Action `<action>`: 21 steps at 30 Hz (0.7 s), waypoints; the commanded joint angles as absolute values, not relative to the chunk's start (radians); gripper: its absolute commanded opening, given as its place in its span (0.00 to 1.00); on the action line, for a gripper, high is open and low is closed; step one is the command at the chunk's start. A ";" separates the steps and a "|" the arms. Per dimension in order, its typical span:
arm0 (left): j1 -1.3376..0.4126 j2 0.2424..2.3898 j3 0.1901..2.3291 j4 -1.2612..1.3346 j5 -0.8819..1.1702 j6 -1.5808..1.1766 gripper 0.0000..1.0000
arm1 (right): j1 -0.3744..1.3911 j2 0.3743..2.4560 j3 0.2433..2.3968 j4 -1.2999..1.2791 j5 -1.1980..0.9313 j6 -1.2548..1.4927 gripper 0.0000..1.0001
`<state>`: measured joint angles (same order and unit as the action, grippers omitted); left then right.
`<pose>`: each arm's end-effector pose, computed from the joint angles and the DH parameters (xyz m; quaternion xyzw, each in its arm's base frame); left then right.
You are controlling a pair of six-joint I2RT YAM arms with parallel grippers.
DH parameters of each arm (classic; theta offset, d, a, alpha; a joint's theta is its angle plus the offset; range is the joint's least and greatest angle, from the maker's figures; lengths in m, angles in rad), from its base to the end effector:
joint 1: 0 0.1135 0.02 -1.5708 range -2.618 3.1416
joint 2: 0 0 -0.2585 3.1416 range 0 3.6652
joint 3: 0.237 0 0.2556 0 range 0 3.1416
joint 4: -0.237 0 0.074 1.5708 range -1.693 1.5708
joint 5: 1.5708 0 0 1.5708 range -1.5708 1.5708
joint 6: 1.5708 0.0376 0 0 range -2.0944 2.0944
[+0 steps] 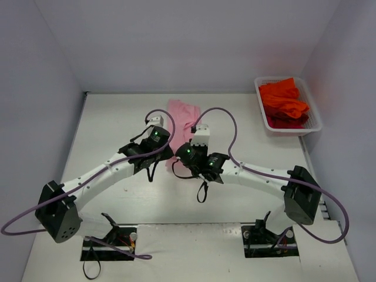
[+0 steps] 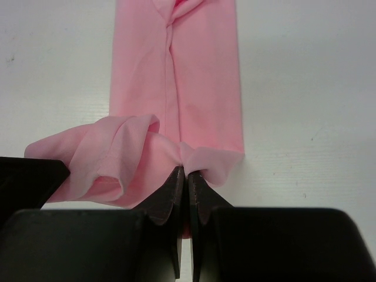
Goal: Fold and stack the t-shirts
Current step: Fold the tshirt
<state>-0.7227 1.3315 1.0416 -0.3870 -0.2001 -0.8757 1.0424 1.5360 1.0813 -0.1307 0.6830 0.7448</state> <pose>0.2302 -0.1931 0.2817 -0.1116 0.8913 -0.2455 0.3644 0.1952 0.2873 0.2596 0.0336 0.8445 0.1624 0.5092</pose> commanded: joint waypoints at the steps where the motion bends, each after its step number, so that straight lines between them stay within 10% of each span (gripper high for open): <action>1: -0.692 1.341 1.112 -0.331 -0.172 -0.839 0.00 | 1.019 1.534 1.137 -0.069 0.693 0.701 0.00; 21: -0.611 1.457 1.215 -0.298 -0.083 -0.782 0.00 | 0.923 1.563 1.157 -0.011 0.630 0.635 0.00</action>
<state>-0.6285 1.4677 1.1522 -0.3408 -0.0929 -0.8089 0.9367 1.5608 1.1095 -0.0586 0.6193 0.6518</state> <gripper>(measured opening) 0.029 0.009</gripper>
